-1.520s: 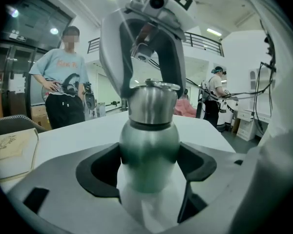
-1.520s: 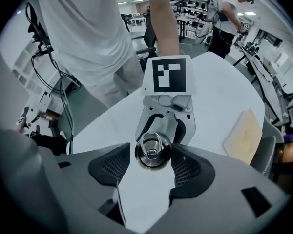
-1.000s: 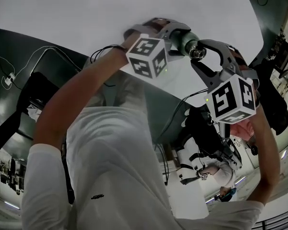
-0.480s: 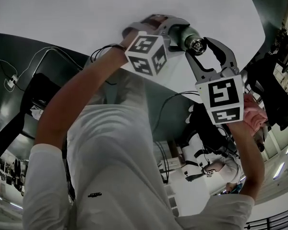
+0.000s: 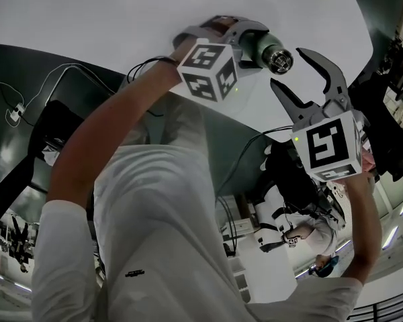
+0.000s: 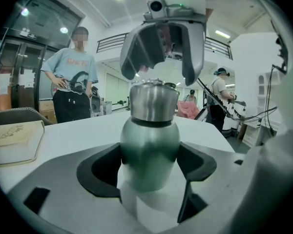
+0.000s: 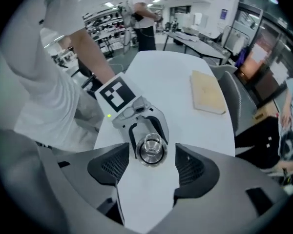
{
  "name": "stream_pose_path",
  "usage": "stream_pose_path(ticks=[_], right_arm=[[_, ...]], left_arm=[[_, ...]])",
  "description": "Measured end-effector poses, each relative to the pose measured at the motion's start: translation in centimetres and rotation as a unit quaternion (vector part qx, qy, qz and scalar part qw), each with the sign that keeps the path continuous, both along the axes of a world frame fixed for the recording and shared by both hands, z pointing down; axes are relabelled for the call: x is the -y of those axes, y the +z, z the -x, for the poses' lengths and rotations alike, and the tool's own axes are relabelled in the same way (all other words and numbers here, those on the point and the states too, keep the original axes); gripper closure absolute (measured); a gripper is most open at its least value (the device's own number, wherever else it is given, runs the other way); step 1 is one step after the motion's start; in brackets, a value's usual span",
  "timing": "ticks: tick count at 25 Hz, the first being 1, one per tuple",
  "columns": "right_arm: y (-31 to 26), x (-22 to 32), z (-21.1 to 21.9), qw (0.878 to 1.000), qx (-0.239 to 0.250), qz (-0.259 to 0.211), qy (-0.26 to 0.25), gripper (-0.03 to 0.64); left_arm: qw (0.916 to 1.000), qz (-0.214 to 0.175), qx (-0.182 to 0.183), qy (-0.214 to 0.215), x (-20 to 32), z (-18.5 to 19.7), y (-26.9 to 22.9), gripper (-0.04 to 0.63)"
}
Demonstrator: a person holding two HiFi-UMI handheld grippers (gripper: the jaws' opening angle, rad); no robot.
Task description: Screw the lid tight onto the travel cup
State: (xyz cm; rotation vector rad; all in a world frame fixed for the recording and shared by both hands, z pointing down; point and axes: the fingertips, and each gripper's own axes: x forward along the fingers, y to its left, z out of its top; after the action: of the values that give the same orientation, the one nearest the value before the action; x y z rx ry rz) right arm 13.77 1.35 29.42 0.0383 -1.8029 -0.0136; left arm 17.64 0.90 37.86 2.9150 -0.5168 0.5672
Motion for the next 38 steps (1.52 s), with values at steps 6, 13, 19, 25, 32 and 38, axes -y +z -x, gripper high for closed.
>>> stream_pose_path(ticks=[6, 13, 19, 25, 32, 38], right_arm=[[0.1, -1.4, -0.1, 0.969, -0.049, 0.004, -0.242, 0.354], [1.7, -1.7, -1.2, 0.892, -0.081, -0.019, -0.444, 0.354], [2.3, -1.9, -0.7, 0.874, -0.072, -0.006, -0.48, 0.382], [2.5, -1.6, -0.6, 0.907, -0.067, 0.009, -0.416, 0.387], [2.3, -1.0, -0.1, 0.974, -0.041, 0.018, -0.221, 0.387], [2.5, -0.2, 0.0, 1.0, -0.02, 0.003, -0.006, 0.387]], left_arm=[[1.0, 0.0, 0.002, 0.005, -0.1, 0.1, 0.1, 0.25], [1.0, 0.002, 0.0, 0.007, -0.4, 0.1, 0.2, 0.25], [0.9999, 0.0, 0.004, 0.01, -0.4, 0.2, 0.0, 0.25], [1.0, 0.0, 0.003, 0.008, -0.3, 0.1, 0.1, 0.25], [1.0, -0.001, 0.003, 0.004, -0.3, 0.1, 0.1, 0.25], [1.0, 0.0, 0.005, 0.0, -0.3, 0.1, 0.2, 0.25]])
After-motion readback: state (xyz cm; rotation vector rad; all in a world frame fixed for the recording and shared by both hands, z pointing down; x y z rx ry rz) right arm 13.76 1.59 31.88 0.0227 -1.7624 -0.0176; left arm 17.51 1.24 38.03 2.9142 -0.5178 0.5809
